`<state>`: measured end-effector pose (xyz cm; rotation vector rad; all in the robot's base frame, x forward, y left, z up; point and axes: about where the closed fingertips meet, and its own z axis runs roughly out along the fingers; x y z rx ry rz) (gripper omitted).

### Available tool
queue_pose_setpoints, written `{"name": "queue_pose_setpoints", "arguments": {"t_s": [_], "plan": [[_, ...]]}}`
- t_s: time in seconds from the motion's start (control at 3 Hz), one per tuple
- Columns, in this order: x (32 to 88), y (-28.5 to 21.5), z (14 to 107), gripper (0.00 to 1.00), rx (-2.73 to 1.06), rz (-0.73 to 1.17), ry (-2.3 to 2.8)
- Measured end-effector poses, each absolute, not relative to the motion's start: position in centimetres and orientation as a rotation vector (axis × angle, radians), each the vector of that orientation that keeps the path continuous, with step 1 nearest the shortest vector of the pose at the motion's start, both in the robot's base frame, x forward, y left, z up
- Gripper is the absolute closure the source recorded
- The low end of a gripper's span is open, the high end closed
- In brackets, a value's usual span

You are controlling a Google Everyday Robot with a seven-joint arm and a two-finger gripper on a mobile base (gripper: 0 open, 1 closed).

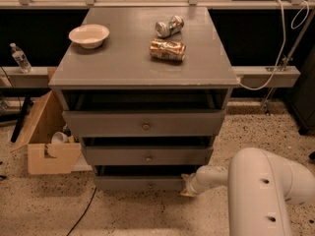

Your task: Open bottom drawer

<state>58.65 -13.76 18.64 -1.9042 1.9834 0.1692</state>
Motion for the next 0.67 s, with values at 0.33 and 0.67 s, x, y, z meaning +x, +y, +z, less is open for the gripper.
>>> {"name": "queue_pose_setpoints", "arguments": {"t_s": [0.33, 0.67], "plan": [[57.69, -13.79, 19.48, 0.81, -1.906, 0.195, 1.975], [57.67, -13.78, 20.14, 0.00, -1.907, 0.195, 1.975]]}}
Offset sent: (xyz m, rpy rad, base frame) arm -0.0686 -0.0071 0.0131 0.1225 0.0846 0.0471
